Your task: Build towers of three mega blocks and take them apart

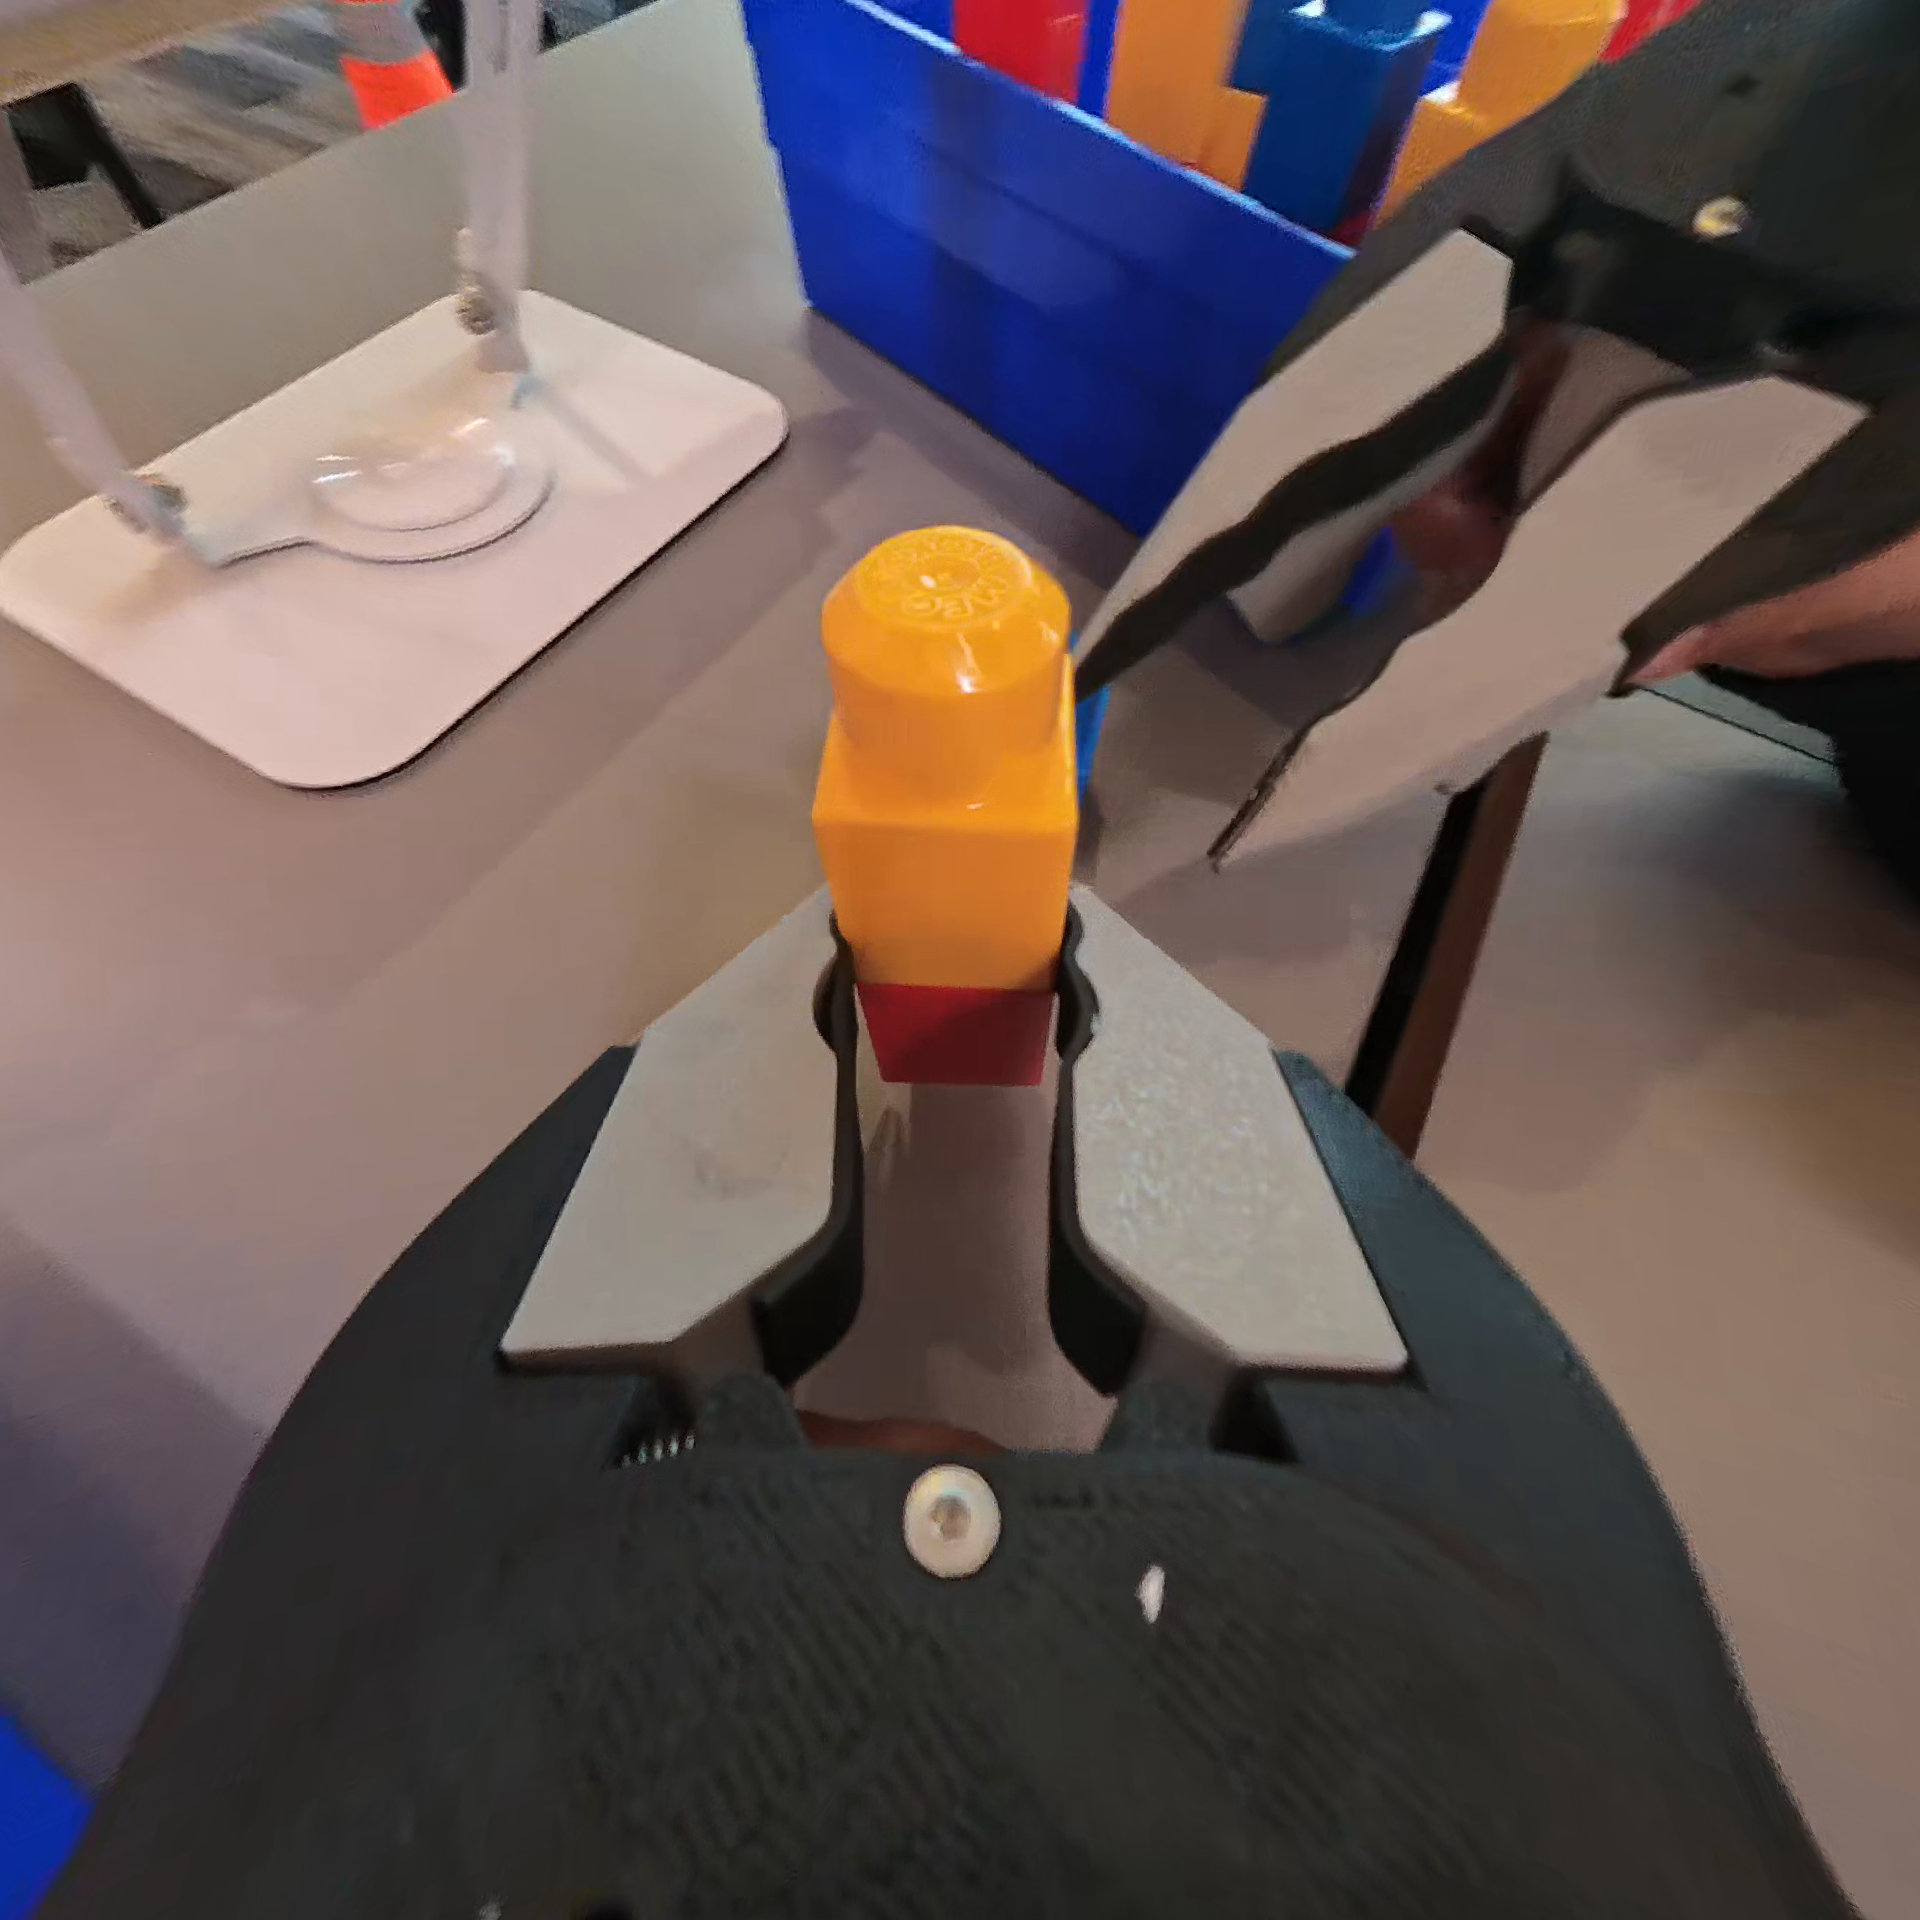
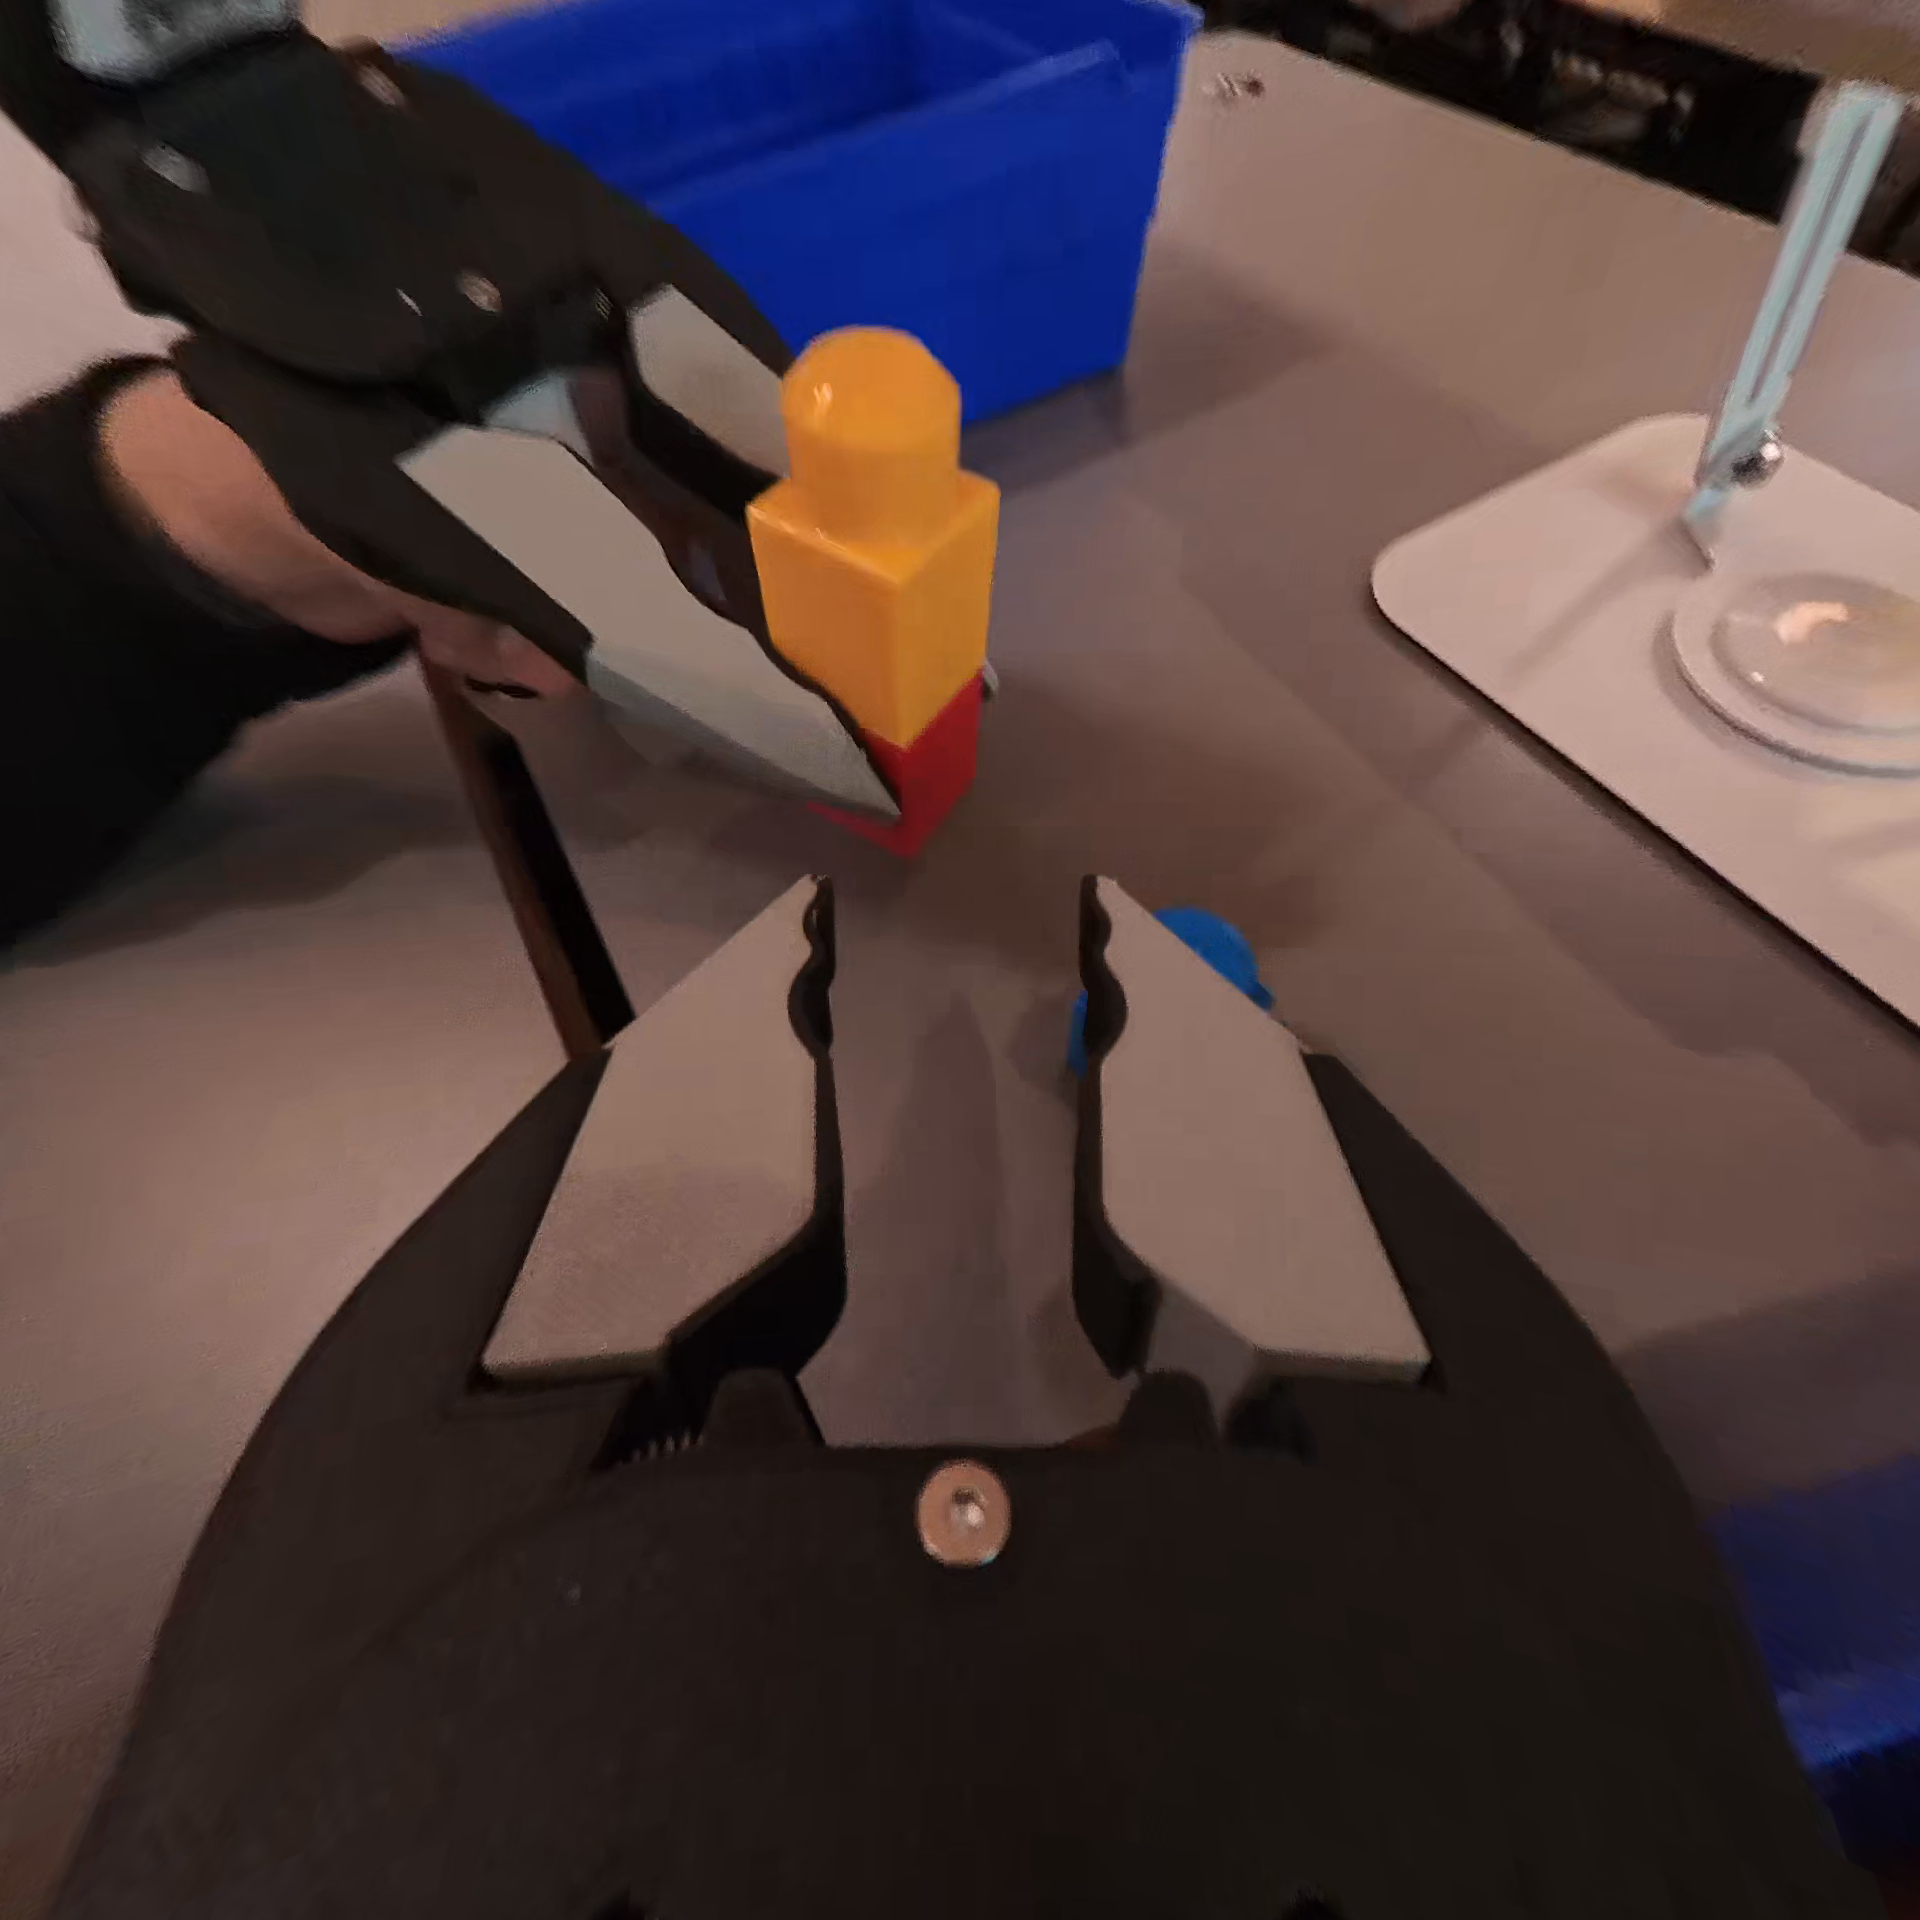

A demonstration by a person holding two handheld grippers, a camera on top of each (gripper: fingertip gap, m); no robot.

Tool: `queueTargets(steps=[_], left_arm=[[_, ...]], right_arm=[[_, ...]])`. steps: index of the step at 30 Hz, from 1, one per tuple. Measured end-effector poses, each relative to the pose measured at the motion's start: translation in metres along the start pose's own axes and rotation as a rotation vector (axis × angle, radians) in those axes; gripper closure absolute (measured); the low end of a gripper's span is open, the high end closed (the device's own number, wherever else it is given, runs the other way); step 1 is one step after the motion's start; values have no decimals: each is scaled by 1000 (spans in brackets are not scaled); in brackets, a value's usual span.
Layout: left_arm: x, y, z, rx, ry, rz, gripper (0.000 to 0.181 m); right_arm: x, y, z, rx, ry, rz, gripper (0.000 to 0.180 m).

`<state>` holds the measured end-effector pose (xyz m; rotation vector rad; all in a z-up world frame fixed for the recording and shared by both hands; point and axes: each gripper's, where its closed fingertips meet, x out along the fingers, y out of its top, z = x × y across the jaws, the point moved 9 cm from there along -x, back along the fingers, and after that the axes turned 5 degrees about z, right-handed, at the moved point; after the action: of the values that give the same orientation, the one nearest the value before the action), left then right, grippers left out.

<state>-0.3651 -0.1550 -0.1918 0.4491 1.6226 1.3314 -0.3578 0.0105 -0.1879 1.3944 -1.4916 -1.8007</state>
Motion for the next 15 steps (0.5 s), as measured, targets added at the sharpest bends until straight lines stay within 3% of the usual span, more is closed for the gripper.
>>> queueTargets(steps=[3, 7, 15], left_arm=[[-1, -2, -5, -16, 32, -5, 146], [1, -4, -8, -54, 46, -18, 146], [5, -7, -8, -62, 39, -27, 146]], right_arm=[[0, -3, -2, 47, -152, -41, 130], [-2, -6, -7, -51, -371, -28, 111], [6, -22, -6, -76, -563, -44, 106]])
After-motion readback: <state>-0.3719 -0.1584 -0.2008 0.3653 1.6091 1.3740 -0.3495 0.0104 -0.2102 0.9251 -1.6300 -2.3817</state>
